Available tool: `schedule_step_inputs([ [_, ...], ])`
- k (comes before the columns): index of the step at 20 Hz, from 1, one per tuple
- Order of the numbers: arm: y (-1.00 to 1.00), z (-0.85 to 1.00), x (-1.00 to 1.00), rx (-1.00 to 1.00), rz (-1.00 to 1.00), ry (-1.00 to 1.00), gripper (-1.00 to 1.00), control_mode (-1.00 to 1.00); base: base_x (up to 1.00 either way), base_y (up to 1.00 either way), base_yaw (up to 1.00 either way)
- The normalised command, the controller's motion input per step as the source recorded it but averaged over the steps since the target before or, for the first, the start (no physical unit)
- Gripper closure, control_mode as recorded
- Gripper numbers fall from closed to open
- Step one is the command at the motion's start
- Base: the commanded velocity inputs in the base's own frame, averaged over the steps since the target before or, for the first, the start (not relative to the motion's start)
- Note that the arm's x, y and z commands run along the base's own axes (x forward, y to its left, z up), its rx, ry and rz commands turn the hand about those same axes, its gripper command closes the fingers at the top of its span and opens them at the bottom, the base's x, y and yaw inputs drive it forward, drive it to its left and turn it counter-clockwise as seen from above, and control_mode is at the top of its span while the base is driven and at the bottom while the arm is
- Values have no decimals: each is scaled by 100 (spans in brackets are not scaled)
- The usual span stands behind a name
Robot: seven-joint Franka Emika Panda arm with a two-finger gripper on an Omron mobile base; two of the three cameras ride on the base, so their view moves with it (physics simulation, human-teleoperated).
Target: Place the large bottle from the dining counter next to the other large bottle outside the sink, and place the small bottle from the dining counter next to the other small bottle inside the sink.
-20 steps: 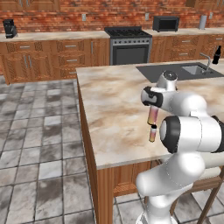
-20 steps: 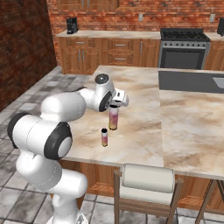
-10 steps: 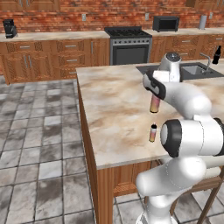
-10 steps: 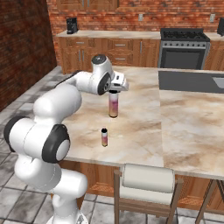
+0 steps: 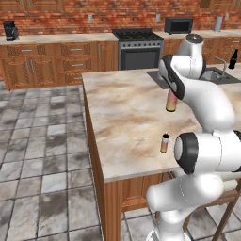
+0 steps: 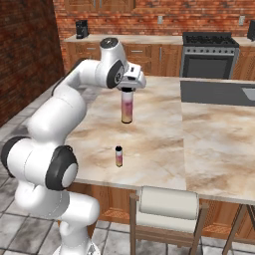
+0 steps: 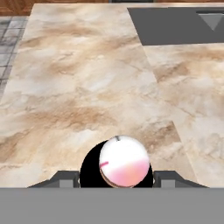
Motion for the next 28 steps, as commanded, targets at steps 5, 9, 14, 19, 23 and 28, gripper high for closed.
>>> schedule_step_inputs([
  [5, 2, -1, -66, 0, 0, -4, 100, -100, 0, 0, 0],
  [9, 7, 3, -64, 0, 0, -9, 100, -100, 0, 0, 0],
  [14, 21, 0, -57, -1, 1, -12, 100, -100, 0, 0, 0],
  [19, 13, -1, -29, -2, 1, -12, 100, -100, 0, 0, 0],
  [23, 2, 0, -25, -1, 0, -9, 100, -100, 0, 0, 0],
  [28, 4, 12, -22, 0, 0, 3, 100, -100, 0, 0, 0],
])
